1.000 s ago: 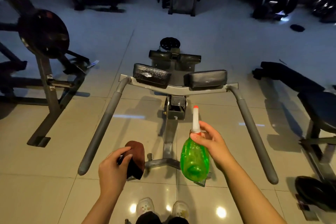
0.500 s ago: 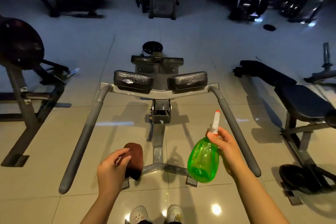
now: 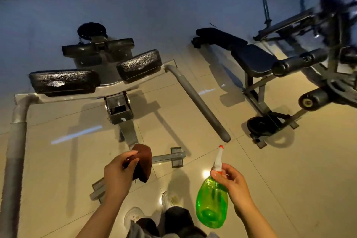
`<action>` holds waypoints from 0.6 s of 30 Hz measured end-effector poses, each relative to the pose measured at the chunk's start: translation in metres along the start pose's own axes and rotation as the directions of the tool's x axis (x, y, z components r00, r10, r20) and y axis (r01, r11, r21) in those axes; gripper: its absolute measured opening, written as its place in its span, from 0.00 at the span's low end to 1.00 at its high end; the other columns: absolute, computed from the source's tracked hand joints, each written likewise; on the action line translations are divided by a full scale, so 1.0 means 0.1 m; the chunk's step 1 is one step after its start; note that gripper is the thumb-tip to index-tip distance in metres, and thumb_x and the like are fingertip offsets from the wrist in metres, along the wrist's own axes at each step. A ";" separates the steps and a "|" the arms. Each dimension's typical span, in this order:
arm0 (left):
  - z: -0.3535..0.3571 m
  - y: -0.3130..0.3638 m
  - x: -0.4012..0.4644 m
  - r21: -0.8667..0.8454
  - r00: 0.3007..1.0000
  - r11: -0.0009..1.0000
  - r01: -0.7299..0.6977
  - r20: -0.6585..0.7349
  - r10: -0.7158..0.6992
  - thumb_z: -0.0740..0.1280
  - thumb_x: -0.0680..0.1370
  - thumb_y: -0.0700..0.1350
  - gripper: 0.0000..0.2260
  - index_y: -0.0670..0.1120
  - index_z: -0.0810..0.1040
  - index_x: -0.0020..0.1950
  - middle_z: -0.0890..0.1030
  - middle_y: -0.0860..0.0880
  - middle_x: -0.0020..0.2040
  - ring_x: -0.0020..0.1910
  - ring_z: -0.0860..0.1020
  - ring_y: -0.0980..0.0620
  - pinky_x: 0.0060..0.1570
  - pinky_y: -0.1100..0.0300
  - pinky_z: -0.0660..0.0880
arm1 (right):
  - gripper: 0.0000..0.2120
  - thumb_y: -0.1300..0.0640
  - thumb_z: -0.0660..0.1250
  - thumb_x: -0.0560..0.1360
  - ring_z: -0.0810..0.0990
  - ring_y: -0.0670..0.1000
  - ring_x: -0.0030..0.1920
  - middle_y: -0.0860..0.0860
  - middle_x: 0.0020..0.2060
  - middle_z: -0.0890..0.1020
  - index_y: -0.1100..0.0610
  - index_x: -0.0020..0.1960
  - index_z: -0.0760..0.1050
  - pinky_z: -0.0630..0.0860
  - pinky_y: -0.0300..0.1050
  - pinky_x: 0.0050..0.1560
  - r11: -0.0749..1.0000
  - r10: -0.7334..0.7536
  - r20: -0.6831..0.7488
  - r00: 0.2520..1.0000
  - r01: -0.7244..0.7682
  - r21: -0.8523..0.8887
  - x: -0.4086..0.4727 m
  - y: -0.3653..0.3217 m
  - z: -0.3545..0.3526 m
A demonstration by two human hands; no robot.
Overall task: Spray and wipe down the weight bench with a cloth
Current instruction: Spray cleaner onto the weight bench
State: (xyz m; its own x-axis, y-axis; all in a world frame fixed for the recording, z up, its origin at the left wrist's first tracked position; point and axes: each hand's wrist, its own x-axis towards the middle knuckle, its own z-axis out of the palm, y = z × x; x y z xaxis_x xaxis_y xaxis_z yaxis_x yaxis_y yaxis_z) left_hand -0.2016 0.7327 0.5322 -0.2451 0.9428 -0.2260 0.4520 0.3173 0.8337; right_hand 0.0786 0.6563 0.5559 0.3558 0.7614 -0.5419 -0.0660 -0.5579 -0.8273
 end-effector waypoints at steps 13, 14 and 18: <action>-0.33 -0.08 -0.03 -0.138 0.973 0.978 0.156 -0.149 -0.176 0.71 0.75 0.36 0.11 0.44 0.82 0.56 0.82 0.46 0.52 0.49 0.78 0.49 0.44 0.67 0.71 | 0.23 0.60 0.74 0.71 0.80 0.45 0.50 0.50 0.53 0.80 0.48 0.64 0.73 0.77 0.34 0.44 0.987 -0.030 0.375 0.926 0.087 -0.137 0.35 -0.30 0.64; -0.40 -0.10 -0.07 -0.148 0.964 0.976 0.161 -0.187 -0.187 0.71 0.75 0.36 0.11 0.44 0.82 0.55 0.82 0.46 0.52 0.47 0.78 0.50 0.42 0.69 0.71 | 0.22 0.60 0.73 0.72 0.79 0.45 0.51 0.50 0.54 0.79 0.46 0.62 0.73 0.76 0.34 0.45 0.980 -0.036 0.434 0.900 0.118 -0.163 0.38 -0.34 0.76; -0.74 -0.17 -0.31 -0.260 0.902 0.950 0.173 -0.344 -0.259 0.70 0.75 0.34 0.10 0.44 0.82 0.53 0.81 0.47 0.48 0.44 0.77 0.53 0.32 0.75 0.72 | 0.22 0.64 0.71 0.73 0.77 0.45 0.55 0.45 0.56 0.79 0.45 0.61 0.73 0.75 0.35 0.50 0.949 -0.028 0.659 0.752 0.227 -0.218 0.44 -0.51 1.37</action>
State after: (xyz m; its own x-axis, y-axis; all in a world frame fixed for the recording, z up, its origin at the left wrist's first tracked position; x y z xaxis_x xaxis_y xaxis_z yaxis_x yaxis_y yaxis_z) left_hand -0.2656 0.6905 0.5626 -0.6335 0.7335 -0.2462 0.1641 0.4383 0.8837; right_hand -0.0306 0.7633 0.5539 -0.3451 0.8054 -0.4819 0.2215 -0.4290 -0.8757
